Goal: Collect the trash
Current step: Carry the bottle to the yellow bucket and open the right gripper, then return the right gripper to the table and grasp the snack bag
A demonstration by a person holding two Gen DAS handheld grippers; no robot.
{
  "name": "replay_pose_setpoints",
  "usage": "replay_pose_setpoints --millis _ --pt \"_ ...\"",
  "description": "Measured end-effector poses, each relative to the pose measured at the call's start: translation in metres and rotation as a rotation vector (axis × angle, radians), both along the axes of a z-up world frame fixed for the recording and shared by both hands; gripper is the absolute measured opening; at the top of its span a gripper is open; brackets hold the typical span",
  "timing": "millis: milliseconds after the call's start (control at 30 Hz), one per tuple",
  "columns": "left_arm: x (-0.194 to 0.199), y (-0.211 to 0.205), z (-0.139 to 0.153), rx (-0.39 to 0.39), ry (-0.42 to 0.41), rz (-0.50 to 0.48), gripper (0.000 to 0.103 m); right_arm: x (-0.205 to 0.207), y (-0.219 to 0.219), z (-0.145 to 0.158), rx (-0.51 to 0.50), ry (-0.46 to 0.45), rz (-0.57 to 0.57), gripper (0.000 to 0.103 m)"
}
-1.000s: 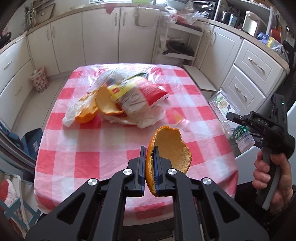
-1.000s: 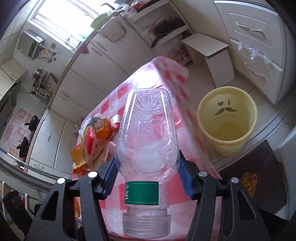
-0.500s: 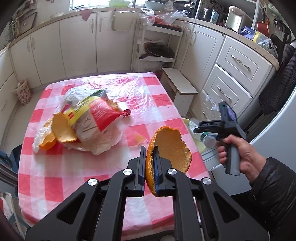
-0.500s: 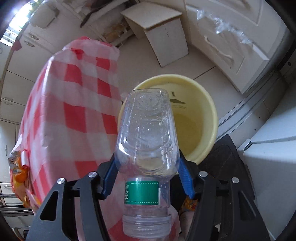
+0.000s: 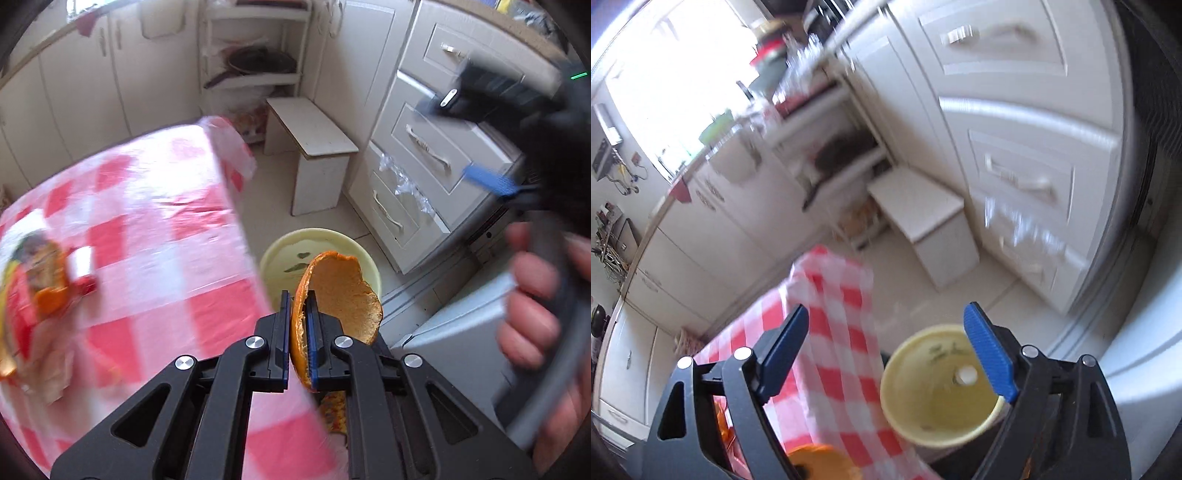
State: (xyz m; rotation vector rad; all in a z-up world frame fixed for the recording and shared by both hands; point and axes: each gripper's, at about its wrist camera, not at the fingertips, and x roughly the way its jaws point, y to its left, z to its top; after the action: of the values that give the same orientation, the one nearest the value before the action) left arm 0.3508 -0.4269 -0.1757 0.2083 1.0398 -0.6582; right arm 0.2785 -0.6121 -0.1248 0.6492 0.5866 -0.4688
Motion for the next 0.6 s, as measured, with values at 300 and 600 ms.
replay_pose_setpoints --millis 300,600 --pt "0.054 -0.084 -0.056 0.065 0.163 0.064 0.036 -0.008 -0.024 0.015 -0.015 -0.047 -0.053 0.085" --pt "-0.015 0.04 0.023 -0.019 -0.087 0.166 0.067 0.003 0.007 0.026 -0.035 -0.086 0.016 0.085"
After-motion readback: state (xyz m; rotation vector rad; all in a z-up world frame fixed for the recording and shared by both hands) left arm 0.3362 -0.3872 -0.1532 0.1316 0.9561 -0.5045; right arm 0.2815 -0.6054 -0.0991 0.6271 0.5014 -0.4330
